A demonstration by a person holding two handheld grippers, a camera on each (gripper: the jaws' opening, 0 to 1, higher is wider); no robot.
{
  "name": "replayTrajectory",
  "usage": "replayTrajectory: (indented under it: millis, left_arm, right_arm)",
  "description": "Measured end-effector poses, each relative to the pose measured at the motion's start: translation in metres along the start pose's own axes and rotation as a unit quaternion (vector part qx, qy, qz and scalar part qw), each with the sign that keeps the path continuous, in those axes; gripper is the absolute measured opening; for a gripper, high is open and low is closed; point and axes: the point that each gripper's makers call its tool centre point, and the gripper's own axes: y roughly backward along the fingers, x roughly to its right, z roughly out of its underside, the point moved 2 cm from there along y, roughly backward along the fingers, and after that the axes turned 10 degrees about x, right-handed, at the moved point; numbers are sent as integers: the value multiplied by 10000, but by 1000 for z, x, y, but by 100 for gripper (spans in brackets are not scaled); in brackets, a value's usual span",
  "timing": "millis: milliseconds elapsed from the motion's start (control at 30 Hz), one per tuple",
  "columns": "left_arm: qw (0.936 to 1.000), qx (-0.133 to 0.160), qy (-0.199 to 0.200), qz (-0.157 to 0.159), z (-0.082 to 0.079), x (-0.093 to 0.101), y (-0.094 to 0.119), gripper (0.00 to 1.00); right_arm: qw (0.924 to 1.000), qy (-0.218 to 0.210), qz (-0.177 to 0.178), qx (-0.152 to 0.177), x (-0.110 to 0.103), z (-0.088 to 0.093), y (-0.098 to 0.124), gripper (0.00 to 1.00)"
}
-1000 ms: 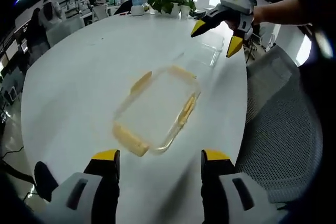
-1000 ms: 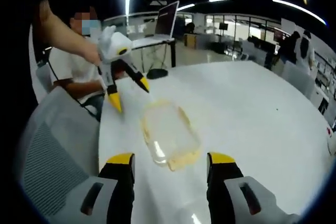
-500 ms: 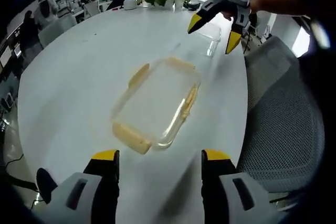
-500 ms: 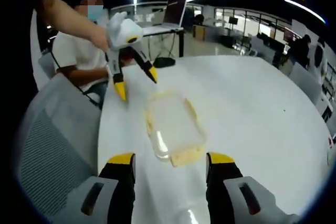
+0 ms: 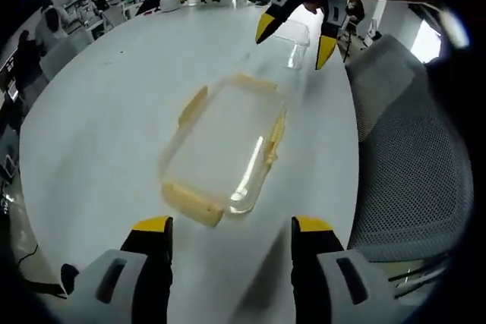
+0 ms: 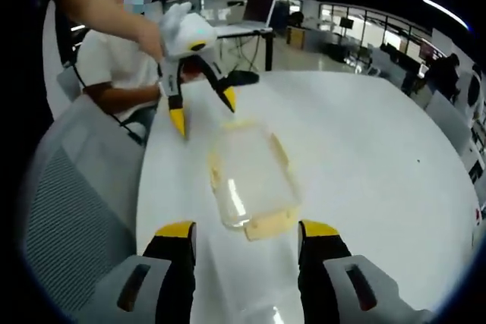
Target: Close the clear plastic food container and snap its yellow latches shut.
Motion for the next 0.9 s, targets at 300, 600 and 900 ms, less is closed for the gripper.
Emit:
replayTrajectory:
  millis: [300, 600, 900]
  left_arm:
    - [9996, -119, -253, 101, -1, -11, -2, 62]
    - [9983, -230, -455, 271, -1, -17, -5, 61]
    - [9950, -395, -811, 439, -1, -20, -10, 60]
  right_arm:
    - [9998, 61, -125, -167, 4, 4, -7, 53]
    - [9987, 169, -234, -416, 10, 11, -13, 53]
    - [9979, 194, -301, -546, 12, 14, -19, 53]
